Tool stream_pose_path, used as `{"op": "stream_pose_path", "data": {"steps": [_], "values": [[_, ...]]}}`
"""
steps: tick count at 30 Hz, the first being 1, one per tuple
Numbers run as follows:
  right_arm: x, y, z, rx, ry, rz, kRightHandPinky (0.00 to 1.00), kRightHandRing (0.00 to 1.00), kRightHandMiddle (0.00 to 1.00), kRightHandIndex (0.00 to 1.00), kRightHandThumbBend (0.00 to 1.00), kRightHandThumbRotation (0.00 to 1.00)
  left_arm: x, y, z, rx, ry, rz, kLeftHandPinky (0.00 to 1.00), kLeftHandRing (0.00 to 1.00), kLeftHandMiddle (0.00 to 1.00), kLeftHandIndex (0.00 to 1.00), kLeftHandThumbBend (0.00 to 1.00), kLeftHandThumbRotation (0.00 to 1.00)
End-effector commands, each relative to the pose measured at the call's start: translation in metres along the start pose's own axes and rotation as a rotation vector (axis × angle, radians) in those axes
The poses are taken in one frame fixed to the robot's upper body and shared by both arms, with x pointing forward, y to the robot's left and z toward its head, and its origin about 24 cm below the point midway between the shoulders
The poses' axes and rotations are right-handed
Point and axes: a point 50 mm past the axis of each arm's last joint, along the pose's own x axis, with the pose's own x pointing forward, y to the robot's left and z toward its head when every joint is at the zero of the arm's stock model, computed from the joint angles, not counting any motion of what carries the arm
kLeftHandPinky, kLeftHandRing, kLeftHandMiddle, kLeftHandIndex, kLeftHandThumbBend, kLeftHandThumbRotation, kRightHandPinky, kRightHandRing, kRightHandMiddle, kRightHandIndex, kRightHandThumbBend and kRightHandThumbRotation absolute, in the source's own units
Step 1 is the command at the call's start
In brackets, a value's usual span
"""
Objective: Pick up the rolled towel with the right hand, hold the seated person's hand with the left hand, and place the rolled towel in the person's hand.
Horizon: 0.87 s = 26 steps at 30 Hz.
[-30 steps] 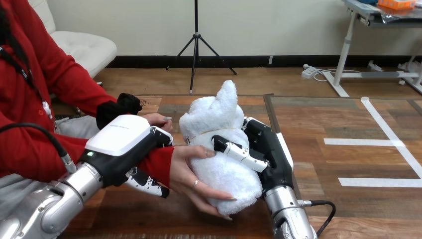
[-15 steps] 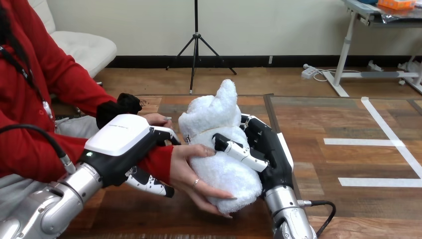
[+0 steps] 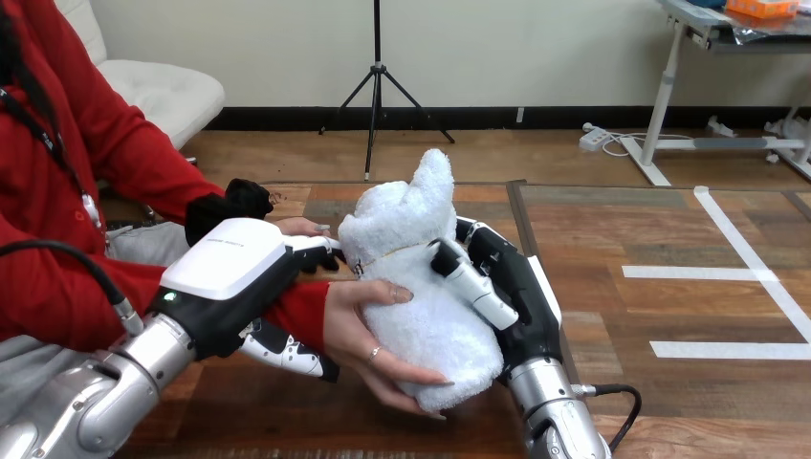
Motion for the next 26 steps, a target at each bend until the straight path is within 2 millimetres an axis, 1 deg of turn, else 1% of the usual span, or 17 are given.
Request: {"op": "stream_pose_path", "data": {"steps": [1,9,13,17,25,26], "values": [[0.020,0.048,0.012,0.124,-0.084,0.079,0.82,0.94,0.92,0.96,1.00,0.60,-0.001,0.014,-0.007,0.039,0.026,0.080,0.84,0.86,0.88,0.92,1.00,0.41],[0.019,0.042,0.012,0.115,-0.085,0.070,0.84,0.94,0.92,0.98,1.00,0.63,-0.003,0.012,-0.008,0.049,0.040,0.082,0.92,0.93,0.93,0.97,1.00,0.47],[0.018,0.037,0.012,0.104,-0.089,0.064,0.84,0.94,0.92,0.98,1.00,0.64,-0.005,0.010,-0.009,0.046,0.047,0.080,0.94,0.95,0.95,0.99,1.00,0.48],[0.017,0.032,0.012,0.098,-0.090,0.066,0.84,0.95,0.94,0.99,1.00,0.66,-0.007,0.007,-0.010,0.043,0.051,0.077,0.96,0.98,0.98,1.00,1.00,0.52],[0.014,0.025,0.013,0.090,-0.095,0.077,0.85,0.96,0.95,1.00,1.00,0.67,-0.009,0.002,-0.011,0.024,0.056,0.075,0.99,1.00,1.00,1.00,1.00,0.54],[0.013,0.024,0.013,0.089,-0.096,0.080,0.86,0.97,0.96,1.00,1.00,0.68,-0.010,0.001,-0.011,0.024,0.056,0.074,0.99,1.00,1.00,1.00,1.00,0.56]]}}
